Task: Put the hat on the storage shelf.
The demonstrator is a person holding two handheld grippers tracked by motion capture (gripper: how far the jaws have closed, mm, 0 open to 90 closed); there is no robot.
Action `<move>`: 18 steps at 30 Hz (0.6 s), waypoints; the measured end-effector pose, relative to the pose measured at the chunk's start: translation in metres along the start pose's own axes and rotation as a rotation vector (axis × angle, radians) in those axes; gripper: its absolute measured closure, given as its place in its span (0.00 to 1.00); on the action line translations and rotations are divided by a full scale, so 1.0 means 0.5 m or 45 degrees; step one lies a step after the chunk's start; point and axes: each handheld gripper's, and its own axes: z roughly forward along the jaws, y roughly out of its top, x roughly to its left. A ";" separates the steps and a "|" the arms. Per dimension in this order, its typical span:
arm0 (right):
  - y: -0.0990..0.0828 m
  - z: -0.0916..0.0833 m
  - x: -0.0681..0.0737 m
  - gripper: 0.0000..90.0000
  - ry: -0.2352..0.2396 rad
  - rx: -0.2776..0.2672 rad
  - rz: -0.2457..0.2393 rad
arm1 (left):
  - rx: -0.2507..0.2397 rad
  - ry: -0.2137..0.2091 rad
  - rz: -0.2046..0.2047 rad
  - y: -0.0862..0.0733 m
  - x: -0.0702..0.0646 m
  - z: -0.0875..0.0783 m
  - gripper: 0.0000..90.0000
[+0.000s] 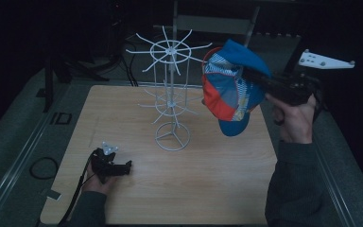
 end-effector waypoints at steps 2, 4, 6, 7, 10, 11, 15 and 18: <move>-0.003 0.007 -0.002 0.98 -0.002 0.019 0.002 | 0.000 0.000 0.001 0.000 0.000 0.000 0.00; -0.007 0.015 -0.004 0.98 -0.007 0.037 0.006 | 0.000 0.000 0.001 0.000 0.000 0.000 0.00; -0.018 0.032 -0.012 0.98 0.000 0.079 0.025 | 0.001 0.000 0.001 0.000 0.000 0.000 0.00; -0.024 0.043 -0.015 0.98 0.001 0.115 0.031 | 0.000 0.000 0.001 0.000 0.000 0.000 0.00; -0.033 0.061 -0.013 0.98 0.015 0.182 0.040 | 0.000 0.000 0.001 0.000 0.000 0.000 0.00; -0.036 0.068 -0.012 0.97 0.025 0.216 0.042 | 0.000 0.000 0.001 0.000 0.000 0.000 0.00; -0.045 0.088 -0.005 0.95 0.005 0.309 0.016 | 0.001 0.000 0.001 0.000 0.000 0.000 0.00; -0.054 0.105 0.001 0.92 -0.008 0.367 -0.010 | 0.004 0.000 0.006 0.000 0.001 0.000 0.00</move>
